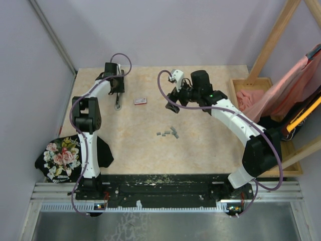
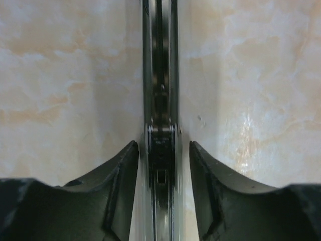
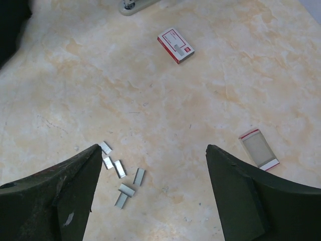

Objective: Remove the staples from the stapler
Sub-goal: Move the stapler to the center of the board, then adjust the staple box at the center of the board.

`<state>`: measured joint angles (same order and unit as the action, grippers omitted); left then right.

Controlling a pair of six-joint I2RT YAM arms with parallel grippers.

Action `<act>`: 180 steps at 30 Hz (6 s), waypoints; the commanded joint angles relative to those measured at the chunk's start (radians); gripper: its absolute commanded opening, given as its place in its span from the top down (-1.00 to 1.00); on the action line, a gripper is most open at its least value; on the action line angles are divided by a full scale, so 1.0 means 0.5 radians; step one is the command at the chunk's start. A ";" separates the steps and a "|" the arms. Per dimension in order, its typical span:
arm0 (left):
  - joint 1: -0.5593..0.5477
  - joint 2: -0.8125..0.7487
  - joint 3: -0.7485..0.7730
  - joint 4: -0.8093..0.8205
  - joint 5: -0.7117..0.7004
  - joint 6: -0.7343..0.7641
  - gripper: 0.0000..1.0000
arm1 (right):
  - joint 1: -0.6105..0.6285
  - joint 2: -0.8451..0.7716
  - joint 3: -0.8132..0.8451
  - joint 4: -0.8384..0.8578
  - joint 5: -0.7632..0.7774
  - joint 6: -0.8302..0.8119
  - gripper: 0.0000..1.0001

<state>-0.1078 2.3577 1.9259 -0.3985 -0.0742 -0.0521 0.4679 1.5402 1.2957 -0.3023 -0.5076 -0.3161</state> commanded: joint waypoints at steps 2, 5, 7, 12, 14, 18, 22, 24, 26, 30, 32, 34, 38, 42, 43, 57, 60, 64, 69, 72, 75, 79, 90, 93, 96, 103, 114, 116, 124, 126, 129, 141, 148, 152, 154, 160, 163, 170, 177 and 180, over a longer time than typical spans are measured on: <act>-0.012 -0.180 -0.098 -0.054 0.075 0.015 -0.14 | -0.027 -0.100 0.011 0.095 0.074 -0.016 -0.78; -0.012 -0.335 -0.177 -0.046 0.099 0.048 -0.36 | -0.046 -0.100 0.015 0.112 0.159 0.035 -0.80; -0.012 -0.454 -0.237 -0.042 0.100 0.072 -0.52 | -0.062 -0.094 0.034 0.103 0.223 0.047 -0.80; -0.010 -0.838 -0.534 0.052 0.095 0.134 -0.96 | -0.138 -0.098 -0.004 0.203 0.423 0.211 -0.82; -0.008 -0.986 -0.671 0.096 0.109 0.173 -1.00 | -0.171 -0.089 -0.017 0.240 0.446 0.259 -0.82; 0.004 -1.279 -0.927 0.123 0.196 0.280 -1.00 | -0.189 0.002 0.032 0.241 0.574 0.318 -0.81; 0.066 -1.555 -1.184 0.107 0.440 0.422 -1.00 | -0.190 0.145 0.103 0.254 0.751 0.432 -0.78; 0.111 -1.710 -1.339 0.123 0.519 0.480 -1.00 | -0.190 0.241 0.156 0.260 0.812 0.477 -0.77; 0.150 -1.857 -1.493 0.139 0.630 0.571 -1.00 | -0.190 0.371 0.231 0.249 0.858 0.512 -0.75; 0.213 -2.104 -1.771 0.096 0.837 0.765 -1.00 | -0.190 0.605 0.428 0.192 0.902 0.535 -0.70; 0.224 -2.188 -1.887 0.074 0.932 0.834 -1.00 | -0.189 0.717 0.527 0.171 0.926 0.551 -0.70; 0.227 -2.240 -1.983 0.042 0.992 0.868 -1.00 | -0.191 0.831 0.622 0.161 0.951 0.568 -0.70; 0.231 -2.290 -2.096 0.042 1.078 0.929 -1.00 | -0.190 1.024 0.805 0.121 1.009 0.600 -0.70; 0.231 -2.299 -2.123 0.039 1.092 0.934 -1.00 | -0.190 1.175 0.931 0.098 1.076 0.615 -0.70; 0.229 -2.303 -2.127 0.039 1.100 0.931 -0.99 | -0.190 1.199 0.951 0.098 1.080 0.619 -0.70; 0.234 -2.354 -2.191 0.081 1.114 0.929 -1.00 | -0.173 1.518 1.221 -0.015 1.147 0.619 -0.70; 0.234 -2.359 -2.205 0.094 1.119 0.932 -1.00 | -0.162 1.565 1.255 -0.025 1.095 0.607 -0.70; 0.232 -2.349 -2.210 0.100 1.120 0.935 -1.00 | -0.140 1.624 1.308 -0.100 1.003 0.562 -0.68; 0.232 -2.346 -2.208 0.100 1.131 0.936 -1.00 | -0.118 1.618 1.257 -0.111 0.898 0.520 -0.61; 0.234 -2.350 -2.210 0.101 1.131 0.938 -0.99 | -0.108 1.587 1.189 -0.107 0.827 0.506 -0.60; 0.235 -2.356 -2.212 0.103 1.139 0.942 -0.99 | -0.099 1.542 1.114 -0.100 0.755 0.479 -0.58; 0.236 -2.361 -2.214 0.104 1.146 0.942 -0.99 | -0.078 1.475 1.006 -0.102 0.675 0.433 -0.53; 0.249 -2.375 -2.219 0.100 1.182 0.942 -1.00 | -0.018 1.216 0.682 0.004 0.672 0.393 -0.51; 0.250 -2.372 -2.217 0.100 1.185 0.942 -0.99 | -0.018 1.208 0.736 -0.005 0.705 0.380 -0.54; 0.255 -2.375 -2.220 0.097 1.182 0.939 -0.99 | -0.029 1.211 0.843 -0.037 0.724 0.345 -0.58; 0.261 -2.366 -2.217 0.097 1.179 0.939 -0.99 | -0.088 1.305 1.108 -0.068 0.737 0.339 -0.61; 0.268 -2.338 -2.223 0.103 1.188 0.942 -0.99 | -0.094 1.519 1.323 -0.134 0.924 0.247 -0.66; 0.268 -2.337 -2.221 0.104 1.191 0.942 -0.99 | -0.097 1.545 1.339 -0.163 0.944 0.246 -0.67; 0.271 -2.338 -2.221 0.100 1.203 0.938 -0.99 | -0.166 1.471 1.191 -0.151 0.881 0.384 -0.73; 0.274 -2.336 -2.222 0.102 1.204 0.939 -0.99 | -0.177 1.428 1.113 -0.141 0.862 0.389 -0.77; 0.278 -2.337 -2.222 0.100 1.210 0.937 -0.99 | -0.191 1.381 1.019 -0.131 0.817 0.404 -0.79; 0.302 -2.344 -2.219 0.091 1.240 0.933 -0.99 | -0.212 1.145 0.571 -0.081 0.571 0.552 -0.80; 0.311 -2.344 -2.217 0.088 1.260 0.930 -0.99 | -0.132 0.994 0.380 -0.032 0.505 0.601 -0.80; 0.317 -2.344 -2.217 0.085 1.259 0.931 -1.00 | -0.077 1.000 0.408 -0.037 0.526 0.598 -0.80; 0.327 -2.345 -2.218 0.082 1.267 0.930 -0.99 | -0.065 0.996 0.439 -0.056 0.540 0.590 -0.80; 0.339 -2.341 -2.218 0.082 1.289 0.929 -0.99 | -0.064 0.856 0.477 -0.069 0.626 0.511 -0.80; 0.343 -2.330 -2.211 0.082 1.299 0.929 -1.00 | -0.065 0.787 0.505 -0.070 0.624 0.462 -0.80; 0.344 -2.338 -2.213 0.079 1.293 0.931 -1.00 | -0.064 0.742 0.552 -0.028 0.719 0.332 -0.80; 0.368 -2.355 -2.220 0.076 1.303 0.936 -0.99 | -0.033 0.716 0.507 -0.115 0.637 0.301 -0.72; 0.372 -2.352 -2.222 0.076 1.316 0.941 -1.00 | 0.019 0.598 0.384 -0.174 0.536 0.168 -0.60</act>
<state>0.0708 1.1927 0.8211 -0.3656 0.5518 0.4019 0.4393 1.9499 1.5288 -0.3630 -0.1757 -0.1570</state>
